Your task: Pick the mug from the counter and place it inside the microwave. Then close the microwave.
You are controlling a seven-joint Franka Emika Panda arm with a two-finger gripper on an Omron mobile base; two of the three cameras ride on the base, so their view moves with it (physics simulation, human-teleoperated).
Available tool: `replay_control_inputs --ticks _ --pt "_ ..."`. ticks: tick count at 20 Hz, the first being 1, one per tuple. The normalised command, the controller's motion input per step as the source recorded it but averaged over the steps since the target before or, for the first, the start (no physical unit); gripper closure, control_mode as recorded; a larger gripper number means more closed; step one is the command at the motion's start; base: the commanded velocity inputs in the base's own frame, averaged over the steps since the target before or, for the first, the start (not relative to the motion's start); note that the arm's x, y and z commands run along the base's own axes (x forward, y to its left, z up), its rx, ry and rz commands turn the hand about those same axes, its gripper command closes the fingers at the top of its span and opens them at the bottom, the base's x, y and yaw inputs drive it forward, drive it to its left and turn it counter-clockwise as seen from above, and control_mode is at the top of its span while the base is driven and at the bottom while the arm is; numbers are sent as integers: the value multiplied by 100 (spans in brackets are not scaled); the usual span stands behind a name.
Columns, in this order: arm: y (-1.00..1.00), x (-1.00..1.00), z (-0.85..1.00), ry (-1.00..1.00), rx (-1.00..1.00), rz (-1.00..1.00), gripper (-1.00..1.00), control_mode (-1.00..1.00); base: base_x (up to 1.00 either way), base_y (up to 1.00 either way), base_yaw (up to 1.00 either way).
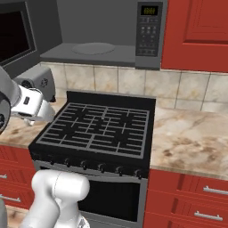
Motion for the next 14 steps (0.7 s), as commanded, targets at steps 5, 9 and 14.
replay_control_inputs --ticks 5,9,14 --pt "0 0 48 8 0 5 100 -100 0 0 0" --pt "0 0 23 -1 -1 1 100 -100 0 0 0" --pt "0 0 13 -11 -7 0 100 -100 0 0 0"
